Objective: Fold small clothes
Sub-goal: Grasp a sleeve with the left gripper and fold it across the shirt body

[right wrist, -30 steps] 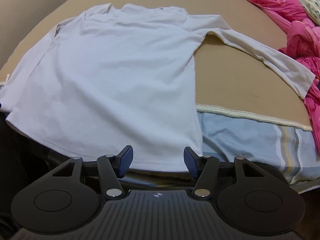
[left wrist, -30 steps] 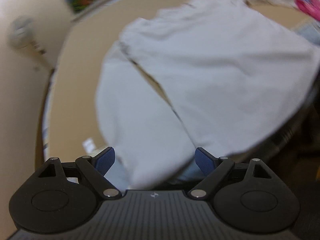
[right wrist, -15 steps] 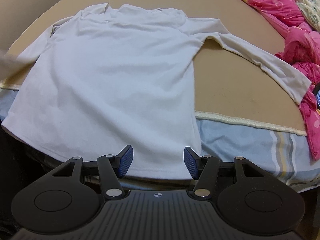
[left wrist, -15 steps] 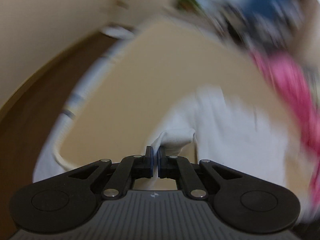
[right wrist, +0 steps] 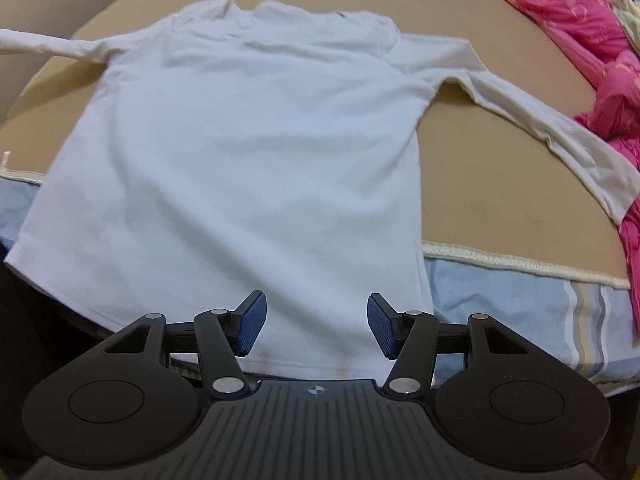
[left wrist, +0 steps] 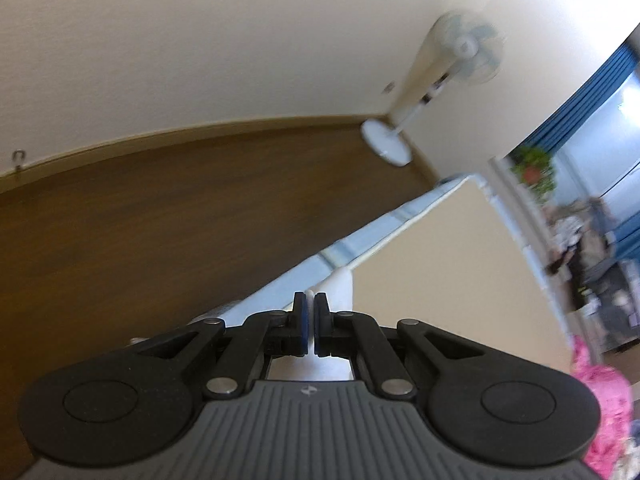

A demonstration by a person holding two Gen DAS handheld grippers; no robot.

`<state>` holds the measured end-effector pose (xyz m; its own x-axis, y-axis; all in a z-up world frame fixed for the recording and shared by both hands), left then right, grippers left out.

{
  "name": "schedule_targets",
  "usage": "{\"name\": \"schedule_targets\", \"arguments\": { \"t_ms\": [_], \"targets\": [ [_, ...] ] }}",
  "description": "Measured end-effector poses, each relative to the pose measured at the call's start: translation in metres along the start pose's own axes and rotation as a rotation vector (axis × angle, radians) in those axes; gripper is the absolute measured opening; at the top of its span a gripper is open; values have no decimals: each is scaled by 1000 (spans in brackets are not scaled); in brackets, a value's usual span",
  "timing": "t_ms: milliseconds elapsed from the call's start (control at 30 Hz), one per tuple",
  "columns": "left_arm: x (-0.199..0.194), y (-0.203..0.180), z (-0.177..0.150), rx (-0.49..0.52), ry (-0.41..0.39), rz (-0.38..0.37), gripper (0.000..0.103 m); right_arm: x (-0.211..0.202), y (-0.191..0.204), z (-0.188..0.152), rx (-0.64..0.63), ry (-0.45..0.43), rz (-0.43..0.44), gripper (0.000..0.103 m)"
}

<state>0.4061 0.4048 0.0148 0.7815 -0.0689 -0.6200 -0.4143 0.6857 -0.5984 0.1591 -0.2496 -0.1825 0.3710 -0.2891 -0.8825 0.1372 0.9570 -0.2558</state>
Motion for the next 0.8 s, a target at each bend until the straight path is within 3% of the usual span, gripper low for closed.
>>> {"name": "schedule_targets", "arguments": {
  "t_ms": [133, 200, 267, 367, 500, 533, 567, 600, 633, 700, 800],
  "targets": [
    [23, -24, -9, 1, 58, -16, 2, 11, 1, 7, 4, 9, 25, 58],
    [29, -51, -38, 55, 103, -39, 2, 15, 2, 10, 3, -6, 41, 58],
    [41, -105, -73, 134, 169, -70, 2, 19, 3, 12, 1, -17, 56, 58],
    [49, -196, -148, 238, 262, -215, 2, 26, 1, 13, 15, -25, 79, 58],
    [50, -306, -275, 342, 385, -417, 4, 32, -16, 12, 74, -35, 88, 58],
    [58, -323, -307, 351, 413, -438, 16, 34, -21, 10, 92, -36, 88, 58],
    [69, -335, -341, 375, 461, -436, 35, 36, -28, 8, 109, -35, 86, 58],
    [82, -340, -373, 404, 542, -422, 80, 39, -35, 5, 123, -32, 80, 58],
    [95, -338, -397, 425, 626, -413, 89, 42, -42, 2, 133, -26, 68, 58],
    [114, -314, -409, 452, 639, -367, 83, 48, -57, -2, 151, -16, 51, 58],
    [131, -250, -373, 450, 511, -231, 85, 58, -75, 2, 201, -17, 70, 58]
  ]
}}
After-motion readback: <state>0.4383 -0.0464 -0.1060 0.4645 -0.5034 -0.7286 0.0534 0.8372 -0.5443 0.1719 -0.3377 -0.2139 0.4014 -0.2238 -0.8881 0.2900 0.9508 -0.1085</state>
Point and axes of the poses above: each gripper's, at about its wrist camera, not at the fingertips, and x roughly the way its jaws point, y to its left, z to its top, the point moved 6 cm from there along x, roughly the way its jaws point, and after that the axes turned 15 degrees about -z, right-handed, at the moved point
